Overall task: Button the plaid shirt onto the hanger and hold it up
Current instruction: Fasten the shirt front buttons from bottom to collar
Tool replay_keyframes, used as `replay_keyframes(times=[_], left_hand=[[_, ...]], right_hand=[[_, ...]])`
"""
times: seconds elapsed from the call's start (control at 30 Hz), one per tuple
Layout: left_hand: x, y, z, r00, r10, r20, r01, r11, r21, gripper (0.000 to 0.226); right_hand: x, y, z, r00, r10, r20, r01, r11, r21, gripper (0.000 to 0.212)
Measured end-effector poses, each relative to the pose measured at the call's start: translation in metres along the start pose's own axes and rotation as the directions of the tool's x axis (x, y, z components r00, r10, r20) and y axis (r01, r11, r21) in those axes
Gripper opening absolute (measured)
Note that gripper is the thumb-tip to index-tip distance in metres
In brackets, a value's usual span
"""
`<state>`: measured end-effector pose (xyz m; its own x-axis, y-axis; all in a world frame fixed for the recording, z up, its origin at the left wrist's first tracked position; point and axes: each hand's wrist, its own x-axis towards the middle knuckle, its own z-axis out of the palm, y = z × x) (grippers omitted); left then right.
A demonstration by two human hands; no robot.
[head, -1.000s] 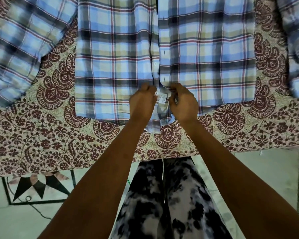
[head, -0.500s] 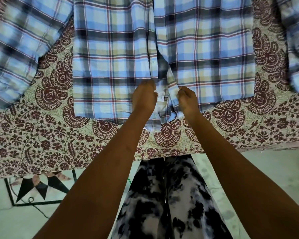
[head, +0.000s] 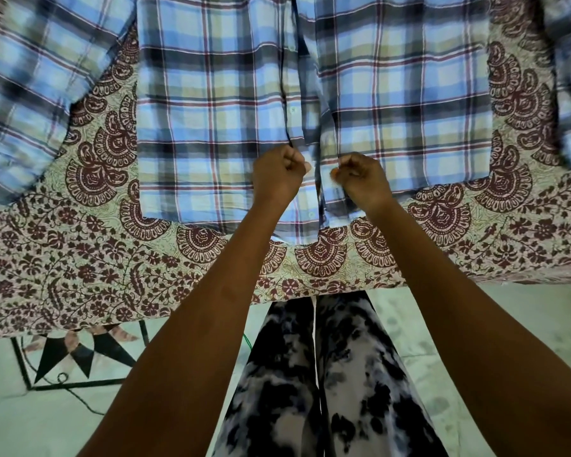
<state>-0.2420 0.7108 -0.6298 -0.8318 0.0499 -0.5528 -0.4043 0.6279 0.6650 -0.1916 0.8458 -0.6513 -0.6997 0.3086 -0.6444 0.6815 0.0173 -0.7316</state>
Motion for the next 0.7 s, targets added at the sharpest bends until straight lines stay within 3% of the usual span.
replay_keyframes(times=[0.07, 0.2, 0.27, 0.33, 0.4, 0.43, 0.5, 0.6, 0.7], left_hand=[[0.0, 0.001, 0.001, 1.0, -0.014, 0.0, 0.014, 0.999, -0.03, 0.005], [0.001, 0.002, 0.0, 1.0, -0.021, 0.011, 0.021, 1.0, -0.017, 0.013], [0.002, 0.001, 0.0, 0.999, -0.019, 0.029, 0.019, 0.999, -0.033, 0.012], [0.002, 0.0, 0.001, 0.999, -0.021, 0.044, 0.023, 0.999, -0.041, 0.011], [0.002, 0.0, 0.002, 0.999, -0.024, 0.039, 0.025, 0.999, -0.032, 0.01], [0.003, -0.001, 0.003, 0.999, -0.022, 0.027, 0.023, 0.999, -0.022, 0.01], [0.004, -0.003, 0.005, 1.0, -0.014, 0.002, 0.014, 1.0, -0.009, 0.01], [0.004, -0.004, 0.008, 1.0, -0.011, -0.016, 0.011, 1.0, -0.021, 0.009], [0.003, 0.0, 0.011, 1.0, 0.006, -0.026, -0.006, 1.0, 0.005, 0.01]], right_hand=[[-0.001, -0.003, -0.005, 0.996, -0.042, 0.081, 0.048, 0.996, -0.072, 0.031], [-0.01, -0.003, -0.017, 0.965, -0.034, 0.261, 0.107, 0.957, -0.27, 0.029], [-0.015, -0.002, -0.021, 0.961, 0.009, 0.276, 0.102, 0.917, -0.386, 0.035], [-0.019, -0.001, -0.019, 0.971, 0.001, 0.239, 0.112, 0.88, -0.462, 0.034], [-0.02, 0.001, -0.014, 0.983, -0.069, 0.169, 0.152, 0.824, -0.546, 0.009], [-0.019, 0.0, -0.009, 0.984, -0.129, 0.122, 0.176, 0.807, -0.564, 0.006], [-0.016, 0.0, -0.001, 0.979, -0.204, 0.026, 0.188, 0.841, -0.508, 0.019], [-0.012, -0.009, 0.008, 0.953, -0.285, -0.103, 0.227, 0.896, -0.381, 0.016], [-0.005, -0.01, 0.014, 0.948, -0.292, -0.129, 0.229, 0.904, -0.361, 0.012]])
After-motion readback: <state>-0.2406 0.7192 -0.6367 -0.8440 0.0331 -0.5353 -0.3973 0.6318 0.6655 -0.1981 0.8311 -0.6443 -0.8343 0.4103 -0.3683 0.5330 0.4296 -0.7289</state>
